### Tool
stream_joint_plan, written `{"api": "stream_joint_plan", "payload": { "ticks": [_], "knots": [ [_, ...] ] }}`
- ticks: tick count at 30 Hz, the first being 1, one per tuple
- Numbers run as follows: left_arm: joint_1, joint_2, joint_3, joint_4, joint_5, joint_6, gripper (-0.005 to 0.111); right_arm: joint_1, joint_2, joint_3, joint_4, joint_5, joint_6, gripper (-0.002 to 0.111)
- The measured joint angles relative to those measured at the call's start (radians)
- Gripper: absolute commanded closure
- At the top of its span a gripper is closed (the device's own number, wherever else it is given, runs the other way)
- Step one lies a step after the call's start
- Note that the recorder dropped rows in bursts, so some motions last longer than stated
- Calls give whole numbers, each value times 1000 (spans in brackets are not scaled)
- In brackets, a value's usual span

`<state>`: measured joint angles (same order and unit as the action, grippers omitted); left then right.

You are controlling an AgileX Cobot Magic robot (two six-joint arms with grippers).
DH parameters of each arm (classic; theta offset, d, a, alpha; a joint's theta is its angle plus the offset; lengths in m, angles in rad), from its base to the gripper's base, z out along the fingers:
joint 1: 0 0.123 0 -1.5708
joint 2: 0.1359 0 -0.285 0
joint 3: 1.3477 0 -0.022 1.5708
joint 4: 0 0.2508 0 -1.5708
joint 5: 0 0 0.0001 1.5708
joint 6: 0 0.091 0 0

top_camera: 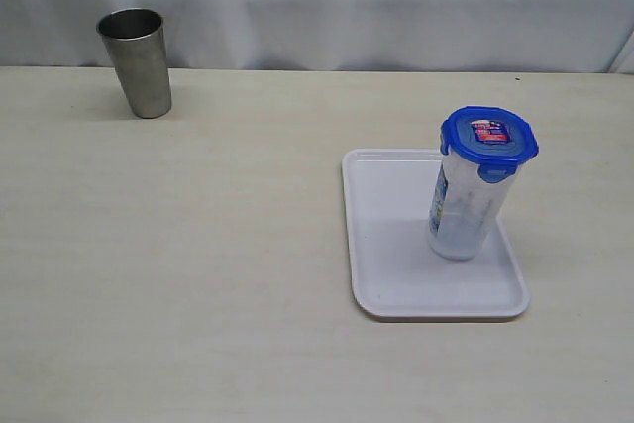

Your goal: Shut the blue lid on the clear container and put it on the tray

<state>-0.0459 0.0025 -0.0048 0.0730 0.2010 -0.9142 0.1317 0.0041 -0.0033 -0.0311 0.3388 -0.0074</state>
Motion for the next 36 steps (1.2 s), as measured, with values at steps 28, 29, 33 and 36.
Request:
{"api": "stream_joint_plan", "payload": {
  "ticks": [28,29,33,36],
  "knots": [
    [6,0,0,8,105,890,107,0,0,0,0,0,0,104],
    [12,0,0,8,105,892,107,0,0,0,0,0,0,104],
    [68,0,0,8,113,893,107,0,0,0,0,0,0,104],
    [96,0,0,8,115,893,107,0,0,0,0,0,0,104]
  ]
}}
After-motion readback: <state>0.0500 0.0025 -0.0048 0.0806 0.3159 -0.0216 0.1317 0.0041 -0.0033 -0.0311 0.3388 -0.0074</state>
